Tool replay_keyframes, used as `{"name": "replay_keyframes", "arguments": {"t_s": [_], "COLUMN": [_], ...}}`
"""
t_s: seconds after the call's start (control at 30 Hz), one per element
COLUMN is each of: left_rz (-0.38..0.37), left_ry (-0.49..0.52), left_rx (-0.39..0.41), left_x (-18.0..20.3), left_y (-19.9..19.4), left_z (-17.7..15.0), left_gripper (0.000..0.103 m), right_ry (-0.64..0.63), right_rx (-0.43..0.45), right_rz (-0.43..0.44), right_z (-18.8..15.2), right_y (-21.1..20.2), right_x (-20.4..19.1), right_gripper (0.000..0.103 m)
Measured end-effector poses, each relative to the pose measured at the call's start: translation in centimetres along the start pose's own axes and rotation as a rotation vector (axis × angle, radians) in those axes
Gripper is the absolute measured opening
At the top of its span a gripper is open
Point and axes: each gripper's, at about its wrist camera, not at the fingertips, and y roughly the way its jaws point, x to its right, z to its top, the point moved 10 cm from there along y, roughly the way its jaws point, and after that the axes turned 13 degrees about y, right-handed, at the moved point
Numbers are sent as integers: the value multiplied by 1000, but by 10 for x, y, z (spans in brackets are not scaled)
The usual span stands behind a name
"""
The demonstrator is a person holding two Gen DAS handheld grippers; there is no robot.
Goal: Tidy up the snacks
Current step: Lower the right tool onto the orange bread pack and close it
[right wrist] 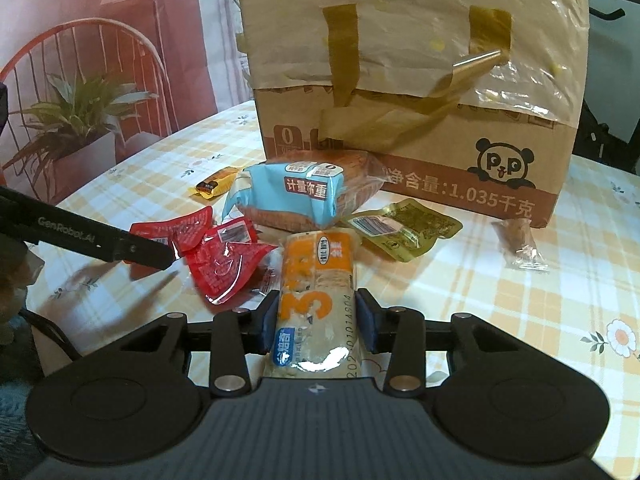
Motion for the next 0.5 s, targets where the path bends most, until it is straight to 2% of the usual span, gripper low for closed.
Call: {"name": "replay_keyframes", "arguments": {"t_s": [0.23,0.5], "left_rz": [101,178], "left_ry": [18,-62], "left_rx": [1,-11], "left_x": [-14,-45], "left_y": [7,6], "left_z": [3,4], "left_gripper": [66,67], "right_ry": [12,16], "right_rx": [1,1], "right_rz": [9,11], "right_z": [0,0], "right_y": [-2,-2], "right_x": [0,0], "right_gripper": [42,42]}}
